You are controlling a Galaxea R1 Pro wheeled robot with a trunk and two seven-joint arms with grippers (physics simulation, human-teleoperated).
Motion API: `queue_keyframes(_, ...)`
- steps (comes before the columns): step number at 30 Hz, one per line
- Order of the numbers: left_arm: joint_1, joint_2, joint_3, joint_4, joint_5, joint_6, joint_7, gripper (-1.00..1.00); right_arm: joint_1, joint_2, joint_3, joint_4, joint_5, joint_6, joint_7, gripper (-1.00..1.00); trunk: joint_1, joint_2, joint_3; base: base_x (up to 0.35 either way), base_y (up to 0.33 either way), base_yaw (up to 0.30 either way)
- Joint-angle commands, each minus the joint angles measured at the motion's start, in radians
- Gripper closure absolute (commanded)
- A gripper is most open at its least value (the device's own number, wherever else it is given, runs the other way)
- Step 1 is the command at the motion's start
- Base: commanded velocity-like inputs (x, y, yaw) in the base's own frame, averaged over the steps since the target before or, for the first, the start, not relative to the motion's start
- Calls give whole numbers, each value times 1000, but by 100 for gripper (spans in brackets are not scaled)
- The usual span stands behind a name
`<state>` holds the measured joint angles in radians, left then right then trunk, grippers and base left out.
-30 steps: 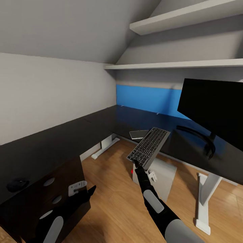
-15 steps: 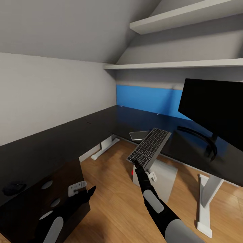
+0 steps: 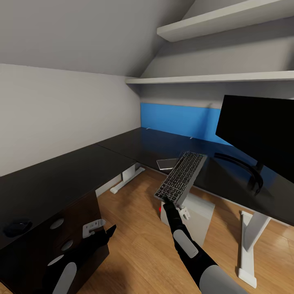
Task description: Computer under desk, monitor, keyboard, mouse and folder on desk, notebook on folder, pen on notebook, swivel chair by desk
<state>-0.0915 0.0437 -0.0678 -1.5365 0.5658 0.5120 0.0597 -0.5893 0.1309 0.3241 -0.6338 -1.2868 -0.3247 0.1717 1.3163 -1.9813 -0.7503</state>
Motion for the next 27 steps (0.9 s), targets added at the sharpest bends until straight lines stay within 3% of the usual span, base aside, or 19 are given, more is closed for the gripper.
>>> queue_keyframes(1, -1, 1, -1, -1, 9, 3, 6, -100, 0, -1, 4, 2, -13, -6, 6, 100, 0, 0, -1, 0, 0, 0)
queue_keyframes(6, -1, 1, -1, -1, 10, 3, 6, -100, -1, -1, 4, 1, -13, -7, 7, 100, 0, 0, -1, 0, 0, 0)
queue_keyframes(27, -1, 1, -1, -1, 9, 3, 6, -100, -1, -2, 4, -5, -8, -9, 12, 100, -81, 147, 65, 0, 0, 0)
